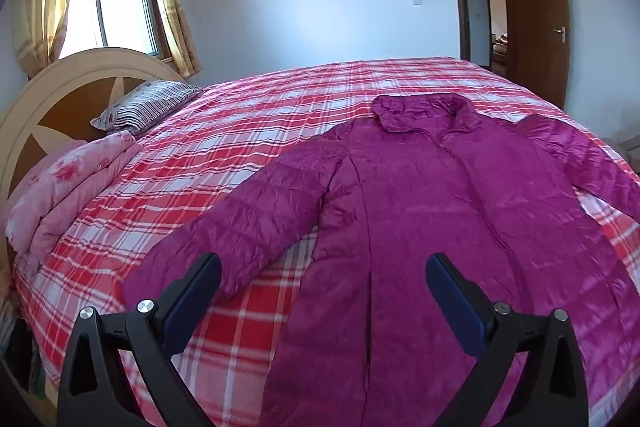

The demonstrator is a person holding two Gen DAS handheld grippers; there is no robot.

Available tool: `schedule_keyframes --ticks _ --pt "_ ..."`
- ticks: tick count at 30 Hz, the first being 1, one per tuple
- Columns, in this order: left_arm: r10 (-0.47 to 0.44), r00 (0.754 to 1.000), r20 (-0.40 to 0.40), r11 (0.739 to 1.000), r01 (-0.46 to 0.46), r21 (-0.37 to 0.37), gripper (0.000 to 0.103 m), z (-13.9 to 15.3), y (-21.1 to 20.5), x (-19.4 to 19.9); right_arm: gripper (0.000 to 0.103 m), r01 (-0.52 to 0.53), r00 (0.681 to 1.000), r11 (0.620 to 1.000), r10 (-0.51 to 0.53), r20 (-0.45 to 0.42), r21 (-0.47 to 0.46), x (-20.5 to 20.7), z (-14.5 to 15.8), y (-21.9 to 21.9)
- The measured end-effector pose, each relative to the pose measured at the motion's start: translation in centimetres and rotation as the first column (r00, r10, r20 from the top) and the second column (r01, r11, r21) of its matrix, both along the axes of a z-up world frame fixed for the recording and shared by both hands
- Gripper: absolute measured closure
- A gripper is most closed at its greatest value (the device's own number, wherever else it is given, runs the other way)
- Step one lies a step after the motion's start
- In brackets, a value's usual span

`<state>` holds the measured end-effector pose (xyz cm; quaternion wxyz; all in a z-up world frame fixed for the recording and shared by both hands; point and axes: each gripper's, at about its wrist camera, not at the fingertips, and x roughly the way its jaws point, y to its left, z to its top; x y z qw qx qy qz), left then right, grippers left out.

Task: Fold large clothes
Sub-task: 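Grasp the jacket sleeve cuff with the right tool and lift it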

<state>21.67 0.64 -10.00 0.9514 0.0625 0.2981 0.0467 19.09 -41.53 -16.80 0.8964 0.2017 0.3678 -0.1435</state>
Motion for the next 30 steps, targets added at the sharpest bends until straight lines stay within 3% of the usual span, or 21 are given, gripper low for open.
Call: schedule_keyframes --ticks 5,11,12,13,14,15,19,23,30 --pt "0.032 0.999 -0.021 0.999 -0.031 0.044 0.001 -2.3 -0.1 4.9 0.021 0.120 0.989 0.993 -0.121 -0.084 -0.017 3.3 -0.6 -6.1" --pt "0.080 0.994 -0.080 0.991 -0.071 0.113 0.001 -5.6 0.1 8.8 0.031 0.136 0.971 0.985 -0.153 -0.181 -0.105 7.1 -1.1 -8.3" --pt "0.086 0.992 -0.091 0.991 -0.076 0.111 0.001 -6.1 0.2 9.0 0.037 0.123 0.968 0.982 -0.150 -0.199 -0.144 7.8 -1.2 -8.2" --pt "0.093 0.990 -0.106 0.991 -0.081 0.104 0.001 -6.7 0.4 9.2 0.057 0.110 0.968 0.979 -0.144 -0.204 -0.172 8.1 -1.2 -7.9" --pt "0.095 0.988 -0.123 0.992 -0.083 0.093 0.001 -7.2 0.5 9.4 0.063 0.092 0.968 0.976 -0.134 -0.213 -0.200 8.4 -1.3 -7.5" --pt "0.096 0.986 -0.135 0.993 -0.085 0.084 0.001 -7.6 0.6 9.5 0.076 0.062 0.969 0.978 -0.107 -0.224 -0.199 8.7 -1.6 -7.4" --pt "0.086 0.988 -0.131 0.995 -0.079 0.062 0.001 -7.6 0.8 9.3 0.090 0.009 0.976 0.980 -0.052 -0.212 -0.200 8.7 -1.8 -7.5" --pt "0.084 0.990 -0.112 0.996 -0.081 0.030 0.001 -7.0 1.2 9.0 0.091 0.029 0.989 0.967 -0.064 -0.131 -0.254 8.0 1.7 -7.4" --pt "0.081 0.993 -0.089 0.996 -0.084 -0.033 0.001 -5.8 2.3 8.0 0.091 0.003 0.999 0.903 0.019 0.045 -0.429 8.3 11.6 -3.1"
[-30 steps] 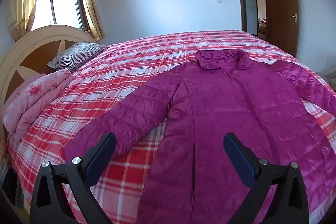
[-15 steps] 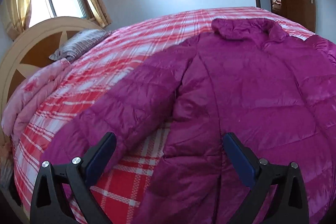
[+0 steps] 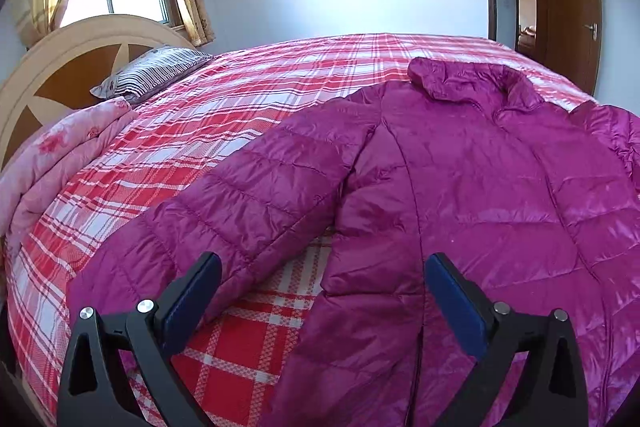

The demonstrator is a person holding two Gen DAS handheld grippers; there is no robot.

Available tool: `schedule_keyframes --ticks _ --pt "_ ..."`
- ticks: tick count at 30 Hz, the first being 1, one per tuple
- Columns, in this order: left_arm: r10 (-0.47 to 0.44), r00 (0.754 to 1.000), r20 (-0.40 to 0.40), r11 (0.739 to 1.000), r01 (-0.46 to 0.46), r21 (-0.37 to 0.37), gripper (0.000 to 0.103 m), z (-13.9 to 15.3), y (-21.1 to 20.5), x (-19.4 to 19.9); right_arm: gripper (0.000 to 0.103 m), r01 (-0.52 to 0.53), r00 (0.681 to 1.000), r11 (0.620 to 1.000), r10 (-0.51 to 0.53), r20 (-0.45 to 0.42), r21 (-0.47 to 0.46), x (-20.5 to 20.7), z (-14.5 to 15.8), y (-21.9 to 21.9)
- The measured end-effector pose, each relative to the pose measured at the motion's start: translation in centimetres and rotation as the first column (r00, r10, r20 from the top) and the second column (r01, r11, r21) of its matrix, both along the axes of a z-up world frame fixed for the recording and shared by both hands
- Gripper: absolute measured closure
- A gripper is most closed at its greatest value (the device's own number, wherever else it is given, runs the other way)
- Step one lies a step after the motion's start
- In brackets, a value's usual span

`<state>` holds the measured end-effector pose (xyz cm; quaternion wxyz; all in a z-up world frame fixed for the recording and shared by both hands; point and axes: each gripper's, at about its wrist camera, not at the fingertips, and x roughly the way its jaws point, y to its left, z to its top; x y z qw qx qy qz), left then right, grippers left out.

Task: Fold large clothes

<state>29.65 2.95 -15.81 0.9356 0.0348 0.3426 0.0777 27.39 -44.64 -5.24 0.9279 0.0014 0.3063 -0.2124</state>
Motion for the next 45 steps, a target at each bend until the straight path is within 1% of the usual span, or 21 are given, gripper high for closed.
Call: schedule_keyframes --ticks 1,3,5,7,10,14,20,25,27,31,34,39,40,41,42,43,44,45 --pt "-0.001 1.000 0.001 1.000 0.001 -0.003 0.001 0.0 0.1 -0.1 0.091 -0.027 0.999 0.999 0.028 0.026 -0.033 0.1 1.7 1.3" --pt "-0.001 1.000 0.001 1.000 0.001 -0.009 0.001 0.1 0.3 -0.3 0.091 -0.070 0.995 0.992 0.076 0.061 -0.102 0.7 3.9 4.0" --pt "-0.004 1.000 -0.001 1.000 0.004 -0.024 0.001 0.2 0.5 -0.3 0.091 -0.115 0.987 0.978 0.132 0.089 -0.175 1.2 5.5 7.0" --pt "-0.005 1.000 0.000 0.999 0.005 -0.037 0.001 0.4 0.9 -0.4 0.091 -0.165 0.977 0.957 0.192 0.094 -0.237 2.1 6.7 9.9" --pt "-0.010 1.000 0.006 0.999 0.010 -0.048 0.001 0.6 1.3 -0.7 0.091 -0.246 0.957 0.928 0.278 0.079 -0.281 3.2 7.2 13.9" --pt "-0.013 1.000 0.017 0.998 0.014 -0.053 0.001 1.1 1.9 -1.1 0.091 -0.341 0.923 0.880 0.380 0.059 -0.330 4.3 6.6 19.0" --pt "-0.008 1.000 0.029 0.998 0.010 -0.064 0.001 1.9 3.1 -1.3 0.091 -0.483 0.858 0.798 0.514 -0.012 -0.362 7.0 4.1 26.1" --pt "-0.004 0.999 0.039 0.997 0.007 -0.071 0.001 2.3 4.0 -1.4 0.091 -0.582 0.797 0.727 0.599 -0.078 -0.363 9.0 0.8 32.0" --pt "0.001 0.999 0.040 0.997 0.002 -0.073 0.001 2.3 4.3 -1.5 0.091 -0.616 0.775 0.706 0.624 -0.105 -0.349 9.3 -0.3 33.9" --pt "0.002 1.000 0.027 0.998 0.000 -0.069 0.001 2.2 4.7 -1.3 0.091 -0.688 0.721 0.659 0.671 -0.174 -0.304 11.0 -3.9 37.0" --pt "0.006 1.000 0.017 0.998 -0.005 -0.067 0.001 2.0 5.0 -1.1 0.091 -0.723 0.688 0.636 0.695 -0.207 -0.270 11.8 -6.1 38.7" --pt "0.009 1.000 -0.001 0.999 -0.009 -0.047 0.001 1.8 5.1 -0.5 0.090 -0.767 0.641 0.602 0.731 -0.235 -0.221 12.6 -9.6 41.2" --pt "0.010 1.000 -0.006 0.999 -0.011 -0.041 0.001 1.7 5.0 -0.3 0.086 -0.770 0.637 0.601 0.736 -0.228 -0.215 12.8 -10.2 41.4" --pt "0.012 1.000 -0.010 0.999 -0.013 -0.036 0.001 1.8 5.0 0.0 0.084 -0.775 0.632 0.599 0.743 -0.220 -0.202 13.0 -10.6 41.5" --pt "0.014 1.000 -0.016 0.999 -0.014 -0.032 0.001 1.8 4.9 0.2 0.069 -0.787 0.617 0.593 0.757 -0.216 -0.170 13.3 -11.1 41.7" --pt "0.015 1.000 -0.021 0.999 -0.016 -0.029 0.001 1.9 4.9 0.4 0.035 -0.804 0.593 0.582 0.773 -0.224 -0.120 13.7 -11.5 41.8" --pt "0.016 1.000 -0.025 0.999 -0.017 -0.028 0.001 2.1 4.9 0.6 0.020 -0.809 0.583 0.582 0.779 -0.232 -0.079 13.9 -11.7 41.7" --pt "0.019 1.000 -0.023 0.999 -0.020 -0.028 0.001 2.5 4.9 0.8 0.013 -0.806 0.582 0.590 0.782 -0.224 -0.038 13.7 -11.6 41.4"
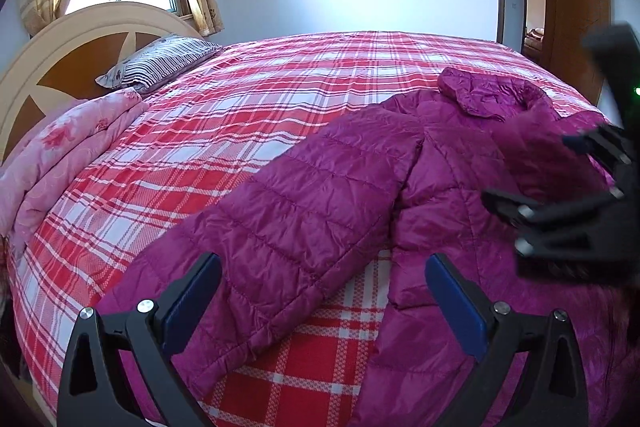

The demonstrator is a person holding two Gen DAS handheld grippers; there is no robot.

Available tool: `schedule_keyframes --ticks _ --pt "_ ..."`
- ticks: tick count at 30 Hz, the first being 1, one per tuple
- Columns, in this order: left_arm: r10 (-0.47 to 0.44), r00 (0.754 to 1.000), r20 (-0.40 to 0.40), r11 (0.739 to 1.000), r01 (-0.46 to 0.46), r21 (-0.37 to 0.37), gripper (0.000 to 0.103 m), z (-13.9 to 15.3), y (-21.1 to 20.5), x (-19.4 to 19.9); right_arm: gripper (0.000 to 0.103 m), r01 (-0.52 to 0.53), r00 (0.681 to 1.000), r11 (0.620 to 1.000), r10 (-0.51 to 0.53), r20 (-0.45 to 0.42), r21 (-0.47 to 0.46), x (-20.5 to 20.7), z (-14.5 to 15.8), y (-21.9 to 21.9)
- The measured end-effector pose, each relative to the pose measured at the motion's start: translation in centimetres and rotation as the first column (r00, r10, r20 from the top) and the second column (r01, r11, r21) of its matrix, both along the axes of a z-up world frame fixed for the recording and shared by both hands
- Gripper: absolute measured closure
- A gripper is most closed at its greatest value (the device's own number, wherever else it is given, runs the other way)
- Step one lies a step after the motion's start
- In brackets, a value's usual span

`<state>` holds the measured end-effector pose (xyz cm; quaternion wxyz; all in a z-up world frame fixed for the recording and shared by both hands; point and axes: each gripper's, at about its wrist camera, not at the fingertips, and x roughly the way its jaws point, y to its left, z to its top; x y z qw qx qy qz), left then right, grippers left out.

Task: Fold large clothes

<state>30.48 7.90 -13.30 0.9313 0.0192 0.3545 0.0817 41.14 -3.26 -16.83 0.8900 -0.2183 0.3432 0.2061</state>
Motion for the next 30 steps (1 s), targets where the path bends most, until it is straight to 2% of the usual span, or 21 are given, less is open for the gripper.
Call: schedule_keyframes --ticks 3,6,7,10,14,15,16,17,18,19,22,25,28,30 --pt "0.012 0.999 0.032 1.000 -0.012 0.000 0.001 1.5 0.0 0.4 0.019 -0.036 0.999 0.993 0.034 0.023 0.113 -2.4 2.1 -2.4" --pt "0.008 0.996 0.084 1.000 -0.007 -0.010 0.001 3.7 -0.9 1.3 0.020 -0.042 0.998 0.968 0.030 0.054 0.248 -4.2 4.9 -6.1" --pt "0.000 0.995 0.097 1.000 0.001 -0.011 0.001 4.2 -1.6 1.6 0.020 -0.032 0.997 0.957 0.011 0.076 0.288 -4.6 5.8 -7.6" --pt "-0.055 0.990 0.126 0.998 0.054 0.014 0.001 5.6 -4.6 3.0 0.017 0.076 0.983 0.933 -0.130 0.133 0.352 -4.0 7.9 -12.4" --pt "-0.109 0.983 0.146 0.994 0.109 0.013 0.001 6.2 -8.2 4.2 0.017 0.162 0.969 0.895 -0.225 0.106 0.416 -2.0 8.1 -16.3" --pt "-0.124 0.981 0.148 0.992 0.122 0.023 0.001 6.0 -9.0 4.5 0.018 0.194 0.959 0.889 -0.261 0.110 0.415 -1.3 7.8 -17.1" --pt "-0.142 0.978 0.150 0.990 0.137 0.042 0.001 5.5 -10.2 5.1 0.023 0.242 0.944 0.889 -0.308 0.116 0.389 -0.3 7.3 -17.8" --pt "-0.151 0.977 0.152 0.988 0.143 0.062 0.001 4.9 -11.2 5.8 0.030 0.280 0.932 0.886 -0.343 0.116 0.370 0.6 6.7 -18.2" --pt "-0.153 0.976 0.153 0.987 0.142 0.081 0.001 4.4 -11.9 6.4 0.045 0.324 0.920 0.878 -0.379 0.100 0.352 1.9 5.8 -18.8" --pt "-0.147 0.979 0.144 0.986 0.134 0.098 0.001 3.6 -12.7 7.4 0.050 0.370 0.906 0.870 -0.415 0.078 0.327 3.6 4.7 -19.3" --pt "-0.154 0.981 0.120 0.979 0.134 0.156 0.001 1.2 -14.7 10.5 0.050 0.447 0.880 0.850 -0.474 0.034 0.277 7.3 2.3 -20.8" --pt "-0.127 0.991 0.041 0.970 0.115 0.216 0.001 -1.9 -15.7 13.3 0.050 0.506 0.855 0.832 -0.518 -0.006 0.226 9.6 0.4 -22.3" --pt "-0.108 0.992 -0.068 0.969 0.121 0.214 0.001 -4.7 -15.7 15.5 0.050 0.552 0.832 0.807 -0.550 -0.074 0.212 10.4 -1.5 -24.1" --pt "-0.114 0.990 -0.079 0.974 0.128 0.188 0.001 -5.0 -15.4 15.8 0.050 0.570 0.821 0.791 -0.554 -0.137 0.221 10.5 -3.1 -25.7"
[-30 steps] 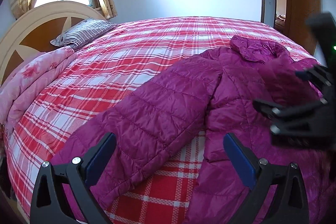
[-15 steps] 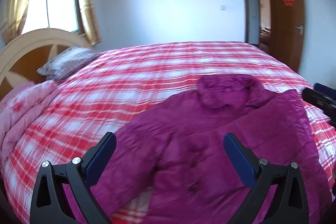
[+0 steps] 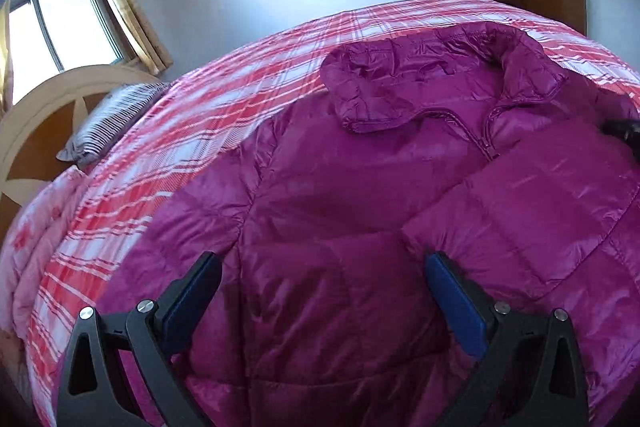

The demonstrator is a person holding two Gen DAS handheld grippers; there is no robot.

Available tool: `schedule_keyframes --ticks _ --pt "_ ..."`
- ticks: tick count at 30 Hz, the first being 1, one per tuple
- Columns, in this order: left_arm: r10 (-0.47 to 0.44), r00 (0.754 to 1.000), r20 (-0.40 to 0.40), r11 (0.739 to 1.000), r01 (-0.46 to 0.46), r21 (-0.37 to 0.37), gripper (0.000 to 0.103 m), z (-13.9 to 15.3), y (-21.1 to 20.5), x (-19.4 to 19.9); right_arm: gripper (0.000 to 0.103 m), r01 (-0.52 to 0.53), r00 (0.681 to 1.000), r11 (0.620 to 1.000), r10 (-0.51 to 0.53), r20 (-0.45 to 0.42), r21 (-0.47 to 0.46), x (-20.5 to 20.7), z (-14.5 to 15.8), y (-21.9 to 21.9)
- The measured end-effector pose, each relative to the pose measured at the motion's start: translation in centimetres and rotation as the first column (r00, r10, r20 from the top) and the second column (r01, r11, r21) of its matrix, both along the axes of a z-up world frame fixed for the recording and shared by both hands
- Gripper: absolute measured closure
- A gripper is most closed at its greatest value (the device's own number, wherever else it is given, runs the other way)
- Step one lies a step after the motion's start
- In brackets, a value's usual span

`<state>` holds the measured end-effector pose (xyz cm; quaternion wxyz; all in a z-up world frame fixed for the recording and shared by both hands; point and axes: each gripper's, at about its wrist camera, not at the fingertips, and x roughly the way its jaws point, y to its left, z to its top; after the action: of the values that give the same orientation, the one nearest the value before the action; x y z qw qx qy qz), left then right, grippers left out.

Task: Fold large clothes

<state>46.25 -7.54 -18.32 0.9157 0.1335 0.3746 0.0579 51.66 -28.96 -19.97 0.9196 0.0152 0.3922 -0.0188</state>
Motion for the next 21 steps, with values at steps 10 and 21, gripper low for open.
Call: schedule_keyframes --ticks 10,21 --pt "0.008 0.999 -0.045 0.997 -0.012 -0.073 0.001 -1.0 1.2 0.9 0.050 0.012 0.999 0.999 -0.013 -0.043 -0.031 -0.1 -0.8 0.2" --pt "0.007 0.998 -0.058 0.990 -0.015 -0.141 0.001 -1.3 1.8 0.9 0.048 -0.034 0.999 0.996 0.031 0.032 0.084 -3.4 3.3 4.2"
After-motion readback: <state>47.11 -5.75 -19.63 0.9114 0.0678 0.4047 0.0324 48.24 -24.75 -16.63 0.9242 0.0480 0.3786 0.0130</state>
